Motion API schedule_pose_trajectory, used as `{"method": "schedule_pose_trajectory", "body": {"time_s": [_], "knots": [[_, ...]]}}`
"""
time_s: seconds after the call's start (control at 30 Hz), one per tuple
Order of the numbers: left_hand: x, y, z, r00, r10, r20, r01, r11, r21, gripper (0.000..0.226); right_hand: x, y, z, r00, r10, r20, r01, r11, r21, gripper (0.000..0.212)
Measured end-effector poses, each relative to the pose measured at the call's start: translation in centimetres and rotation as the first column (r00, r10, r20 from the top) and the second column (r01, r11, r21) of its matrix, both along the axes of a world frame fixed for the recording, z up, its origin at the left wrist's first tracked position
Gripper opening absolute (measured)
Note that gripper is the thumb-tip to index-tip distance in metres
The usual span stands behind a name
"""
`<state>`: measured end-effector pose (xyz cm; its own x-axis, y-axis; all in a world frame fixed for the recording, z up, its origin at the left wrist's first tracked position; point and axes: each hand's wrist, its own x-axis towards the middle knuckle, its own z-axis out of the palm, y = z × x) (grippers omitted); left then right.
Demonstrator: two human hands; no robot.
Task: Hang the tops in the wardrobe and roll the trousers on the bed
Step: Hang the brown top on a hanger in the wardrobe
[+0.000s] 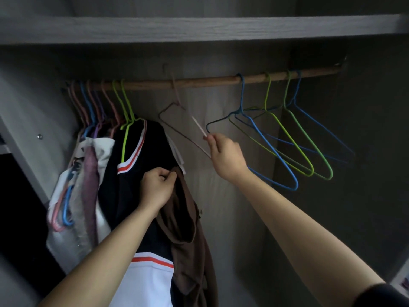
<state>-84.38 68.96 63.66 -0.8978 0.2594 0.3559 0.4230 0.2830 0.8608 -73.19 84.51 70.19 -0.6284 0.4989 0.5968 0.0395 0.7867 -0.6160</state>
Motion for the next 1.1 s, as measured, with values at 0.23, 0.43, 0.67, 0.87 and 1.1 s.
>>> {"method": "schedule_pose_trajectory", "body": {"time_s": [0.23, 0.43, 0.67, 0.87, 1.1], "knots": [[0.3, 0.4, -1.0, 0.994, -0.024, 0.107, 0.022, 1.0, 0.023, 0.018, 5.9, 0.5, -8.6, 0.938, -0.01, -0.345, -0.065, 0.977, -0.205, 0.022], [0.9, 2.3, -3.0, 0.975, -0.068, 0.21, 0.07, 0.998, -0.004, 0.019, 10.4, 0.8, -14.1, 0.967, -0.027, -0.253, -0.068, 0.93, -0.362, 0.03], [1.0, 4.4, -6.4, 0.962, -0.058, 0.266, 0.098, 0.985, -0.14, 0.025, 14.1, 0.2, -14.5, 0.998, -0.019, -0.063, -0.007, 0.924, -0.381, 0.019], [0.6, 5.2, -8.4, 0.99, 0.017, 0.137, 0.024, 0.956, -0.293, 0.018, 17.1, 0.1, -14.6, 0.992, 0.083, 0.095, -0.033, 0.898, -0.438, 0.031], [2.1, 7.0, -7.8, 0.986, -0.165, 0.003, 0.154, 0.915, -0.373, 0.012, 16.1, 0.4, -14.4, 0.953, 0.055, 0.297, 0.039, 0.953, -0.301, 0.043]]}}
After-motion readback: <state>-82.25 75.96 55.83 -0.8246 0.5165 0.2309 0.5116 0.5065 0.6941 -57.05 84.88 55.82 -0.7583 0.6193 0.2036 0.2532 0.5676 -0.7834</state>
